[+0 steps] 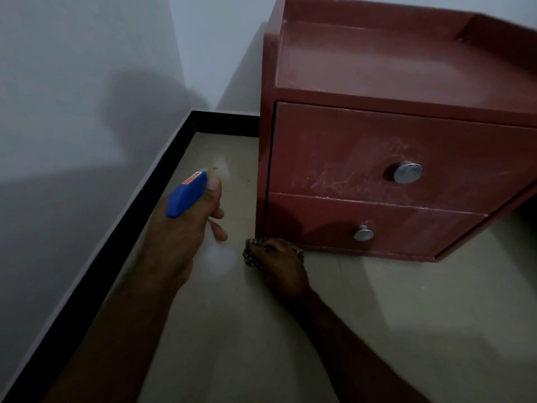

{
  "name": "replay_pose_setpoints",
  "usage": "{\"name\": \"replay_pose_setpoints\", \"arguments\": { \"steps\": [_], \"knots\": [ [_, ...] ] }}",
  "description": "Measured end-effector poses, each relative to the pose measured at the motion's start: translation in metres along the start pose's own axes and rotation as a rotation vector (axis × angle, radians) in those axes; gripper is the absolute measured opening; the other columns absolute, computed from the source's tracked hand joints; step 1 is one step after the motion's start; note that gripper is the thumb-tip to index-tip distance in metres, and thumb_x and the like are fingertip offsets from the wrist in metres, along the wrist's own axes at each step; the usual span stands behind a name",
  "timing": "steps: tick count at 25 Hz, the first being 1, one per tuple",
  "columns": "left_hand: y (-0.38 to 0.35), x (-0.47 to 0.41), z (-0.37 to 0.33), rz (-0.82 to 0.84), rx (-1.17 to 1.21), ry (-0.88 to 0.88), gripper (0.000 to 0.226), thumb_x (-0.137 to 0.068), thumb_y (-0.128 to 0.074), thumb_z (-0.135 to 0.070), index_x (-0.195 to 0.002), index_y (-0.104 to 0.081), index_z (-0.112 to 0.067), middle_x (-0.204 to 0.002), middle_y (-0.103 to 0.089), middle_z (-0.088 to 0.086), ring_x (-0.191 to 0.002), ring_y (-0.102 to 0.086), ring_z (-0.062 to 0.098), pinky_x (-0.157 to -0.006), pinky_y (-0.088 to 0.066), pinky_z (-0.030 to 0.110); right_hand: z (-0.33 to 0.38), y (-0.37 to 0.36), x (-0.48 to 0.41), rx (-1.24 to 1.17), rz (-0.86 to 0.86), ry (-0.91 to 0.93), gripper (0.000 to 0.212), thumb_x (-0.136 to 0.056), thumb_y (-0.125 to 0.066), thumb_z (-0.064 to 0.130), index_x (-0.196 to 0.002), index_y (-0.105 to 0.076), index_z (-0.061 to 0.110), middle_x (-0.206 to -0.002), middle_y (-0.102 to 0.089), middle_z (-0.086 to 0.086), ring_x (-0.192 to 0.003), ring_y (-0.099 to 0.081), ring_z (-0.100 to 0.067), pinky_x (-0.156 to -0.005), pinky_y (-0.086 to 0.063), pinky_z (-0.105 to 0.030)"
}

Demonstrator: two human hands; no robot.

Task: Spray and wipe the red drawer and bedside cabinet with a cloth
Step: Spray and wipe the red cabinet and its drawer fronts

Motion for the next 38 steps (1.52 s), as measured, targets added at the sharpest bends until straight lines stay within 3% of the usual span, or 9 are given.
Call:
{"name": "replay_pose_setpoints", "arguments": {
  "steps": [3, 8, 13, 16, 21, 25, 30, 34, 38],
  "knots": [
    [-0.001, 0.000, 0.001, 0.004, -0.002, 0.001, 0.071, -0.077, -0.063, -0.072, -0.123, -0.065, -0.018, -0.090, -0.071, 0.005, -0.062, -0.070, 0.024, -0.095, -0.051, 0.069, 0.006, 0.012, 0.000, -0.148, -0.102, 0.007, 0.057, -0.080, -0.069, -0.003, -0.135, -0.070, 0.014, -0.120, -0.071, -0.016, -0.109, -0.068, -0.037, -0.094, -0.053, -0.039],
    [-0.008, 0.000, 0.000, 0.025, 0.017, -0.031, 0.047, -0.080, -0.063, -0.069, -0.107, -0.068, -0.032, -0.085, -0.072, 0.000, -0.061, -0.069, 0.026, -0.092, -0.051, 0.071, 0.018, 0.054, 0.015, -0.441, -0.356, -0.137, 0.068, -0.072, -0.059, -0.016, -0.133, -0.071, 0.012, -0.121, -0.072, -0.013, -0.110, -0.068, -0.027, -0.100, -0.048, -0.018],
    [-0.011, -0.001, -0.007, 0.056, 0.033, -0.050, 0.053, -0.075, -0.065, -0.079, -0.112, -0.067, -0.042, -0.087, -0.073, -0.002, -0.061, -0.070, 0.022, -0.093, -0.054, 0.065, 0.022, 0.122, 0.036, -0.569, -0.798, -0.238, 0.053, -0.080, -0.071, -0.013, -0.127, -0.074, 0.010, -0.118, -0.073, -0.005, -0.101, -0.072, -0.026, -0.088, -0.060, -0.044],
    [-0.010, 0.000, -0.013, 0.068, 0.027, -0.072, 0.055, -0.070, -0.064, -0.083, -0.113, -0.067, -0.048, -0.088, -0.073, -0.002, -0.062, -0.071, 0.021, -0.092, -0.055, 0.060, 0.024, 0.155, 0.042, -0.458, -1.016, -0.284, 0.050, -0.081, -0.081, -0.006, -0.129, -0.070, 0.005, -0.115, -0.073, -0.004, -0.104, -0.071, -0.022, -0.093, -0.059, -0.034],
    [-0.013, 0.005, -0.022, 0.068, 0.019, -0.095, 0.040, -0.072, -0.063, -0.084, -0.091, -0.071, -0.049, -0.089, -0.074, 0.000, -0.062, -0.072, 0.024, -0.086, -0.056, 0.065, 0.040, 0.166, 0.014, -0.322, -1.034, -0.252, 0.049, -0.076, -0.086, -0.009, -0.123, -0.069, -0.006, -0.110, -0.074, -0.015, -0.098, -0.071, -0.032, -0.088, -0.059, -0.041],
    [-0.017, 0.007, -0.026, 0.081, 0.021, -0.120, 0.040, -0.070, -0.063, -0.087, -0.097, -0.068, -0.059, -0.089, -0.073, -0.001, -0.061, -0.071, 0.022, -0.080, -0.059, 0.057, 0.033, 0.168, 0.009, -0.287, -1.052, -0.262, 0.048, -0.080, -0.086, 0.000, -0.125, -0.069, -0.003, -0.113, -0.075, -0.012, -0.099, -0.072, -0.031, -0.090, -0.059, -0.042],
    [-0.018, 0.008, -0.024, 0.107, 0.000, -0.131, 0.053, -0.070, -0.062, -0.088, -0.110, -0.065, -0.054, -0.091, -0.073, 0.000, -0.062, -0.072, 0.022, -0.078, -0.058, 0.052, -0.018, 0.168, 0.034, -0.516, -1.084, -0.510, 0.055, -0.080, -0.084, 0.008, -0.132, -0.067, 0.007, -0.120, -0.074, -0.005, -0.108, -0.071, -0.027, -0.094, -0.058, -0.045],
    [-0.023, 0.010, -0.027, 0.123, 0.005, -0.129, 0.041, -0.063, -0.063, -0.092, -0.089, -0.068, -0.060, -0.087, -0.073, -0.004, -0.060, -0.070, 0.020, -0.075, -0.058, 0.050, -0.044, 0.177, 0.056, -0.518, -1.196, -0.629, 0.062, -0.075, -0.091, 0.013, -0.131, -0.066, 0.012, -0.109, -0.076, 0.000, -0.096, -0.072, -0.015, -0.089, -0.056, -0.028],
    [-0.025, 0.012, -0.032, 0.127, 0.002, -0.123, 0.043, -0.060, -0.062, -0.094, -0.085, -0.068, -0.060, -0.086, -0.073, -0.003, -0.062, -0.071, 0.021, -0.074, -0.057, 0.049, -0.064, 0.180, 0.072, -0.591, -1.248, -0.690, 0.069, -0.073, -0.093, 0.018, -0.135, -0.062, 0.017, -0.104, -0.074, 0.006, -0.089, -0.070, -0.006, -0.081, -0.053, -0.013]
  ]
}}
Point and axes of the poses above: each hand's wrist, its own x-axis away from the middle knuckle, its own y-axis out of the back of the hand, z = x × y, the point moved 8 cm from there along -x, towards the middle knuckle
